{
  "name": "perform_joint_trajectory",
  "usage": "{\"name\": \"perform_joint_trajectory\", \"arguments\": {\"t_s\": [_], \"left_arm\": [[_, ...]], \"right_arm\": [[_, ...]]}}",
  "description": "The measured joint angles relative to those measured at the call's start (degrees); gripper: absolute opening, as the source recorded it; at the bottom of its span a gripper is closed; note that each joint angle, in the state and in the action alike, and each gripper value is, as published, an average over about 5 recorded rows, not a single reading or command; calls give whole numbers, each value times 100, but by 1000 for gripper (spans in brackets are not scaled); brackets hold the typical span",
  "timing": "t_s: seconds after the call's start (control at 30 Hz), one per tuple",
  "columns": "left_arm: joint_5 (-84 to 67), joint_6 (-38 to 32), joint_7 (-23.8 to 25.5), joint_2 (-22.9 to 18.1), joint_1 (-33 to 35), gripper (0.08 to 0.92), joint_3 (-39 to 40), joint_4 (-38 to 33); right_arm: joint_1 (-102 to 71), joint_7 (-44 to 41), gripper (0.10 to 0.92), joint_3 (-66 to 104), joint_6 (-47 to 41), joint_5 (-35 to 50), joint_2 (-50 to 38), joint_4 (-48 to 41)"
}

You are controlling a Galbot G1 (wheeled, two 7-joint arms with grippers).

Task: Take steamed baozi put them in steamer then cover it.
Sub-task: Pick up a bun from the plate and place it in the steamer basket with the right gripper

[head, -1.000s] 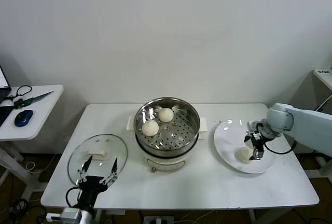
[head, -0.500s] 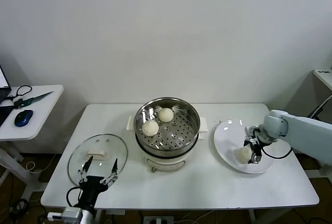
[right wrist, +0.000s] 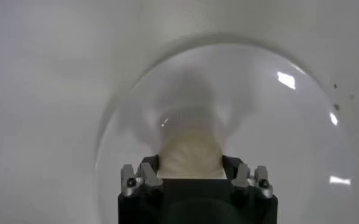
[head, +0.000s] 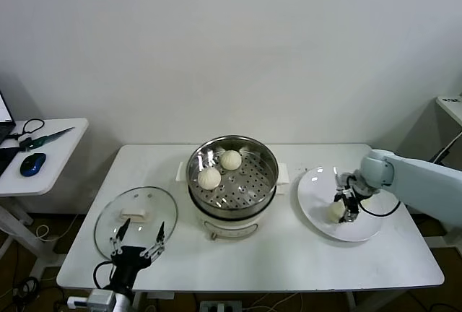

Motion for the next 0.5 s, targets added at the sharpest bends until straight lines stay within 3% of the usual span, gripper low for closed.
{"name": "perform_joint_trajectory", "arguments": {"t_s": [0.5], "left_arm": [[99, 17, 8, 3, -27, 823, 63, -20]], "right_arm": [[3016, -599, 659, -823, 2305, -30, 1095, 716]]}}
